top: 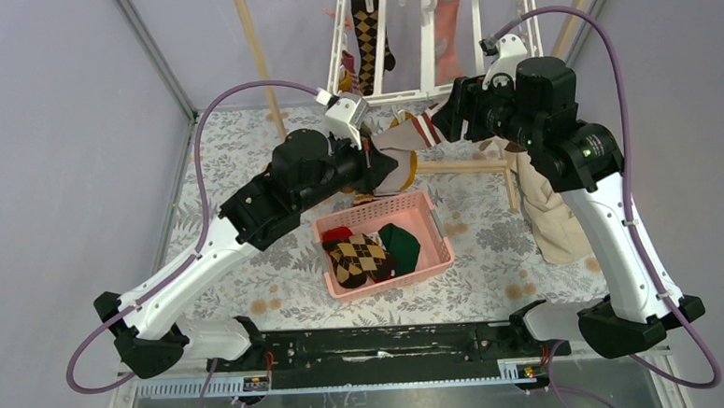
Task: Remove the socks clipped to the hanger
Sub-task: Remove the sock from the hanger.
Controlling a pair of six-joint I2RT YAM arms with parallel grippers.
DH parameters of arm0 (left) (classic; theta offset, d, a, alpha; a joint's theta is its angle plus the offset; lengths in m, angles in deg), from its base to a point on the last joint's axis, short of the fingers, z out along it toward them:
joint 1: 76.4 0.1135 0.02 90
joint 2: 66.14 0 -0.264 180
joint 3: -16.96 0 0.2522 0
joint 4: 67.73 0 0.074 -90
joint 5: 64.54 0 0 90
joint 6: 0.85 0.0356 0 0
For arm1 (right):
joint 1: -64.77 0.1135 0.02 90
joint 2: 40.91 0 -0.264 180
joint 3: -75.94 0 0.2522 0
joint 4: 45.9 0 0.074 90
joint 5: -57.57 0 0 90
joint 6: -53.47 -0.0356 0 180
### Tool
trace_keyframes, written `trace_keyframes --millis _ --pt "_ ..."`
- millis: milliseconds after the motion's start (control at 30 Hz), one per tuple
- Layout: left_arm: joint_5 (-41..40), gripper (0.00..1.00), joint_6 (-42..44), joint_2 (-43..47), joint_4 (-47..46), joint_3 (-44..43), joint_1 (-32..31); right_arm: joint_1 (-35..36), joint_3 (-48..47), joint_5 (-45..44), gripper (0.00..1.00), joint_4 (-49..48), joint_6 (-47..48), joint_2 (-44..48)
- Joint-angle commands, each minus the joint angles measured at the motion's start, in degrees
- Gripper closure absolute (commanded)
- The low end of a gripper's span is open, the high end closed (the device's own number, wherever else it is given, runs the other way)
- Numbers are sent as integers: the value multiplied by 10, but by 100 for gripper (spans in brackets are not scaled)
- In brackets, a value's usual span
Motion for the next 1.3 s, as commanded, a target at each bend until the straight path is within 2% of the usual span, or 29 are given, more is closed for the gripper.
trace_keyframes --millis 0,533,1267 --pt "51 100 -6 -1 -9 -12 3 -2 36 -28 32 -74 -11 24" --pt "110 100 -41 -12 -53 40 2 -2 106 -70 35 -169 -39 68" --pt "122 100 -54 -21 -66 51 -7 -2 125 -72 41 -209 -51 73"
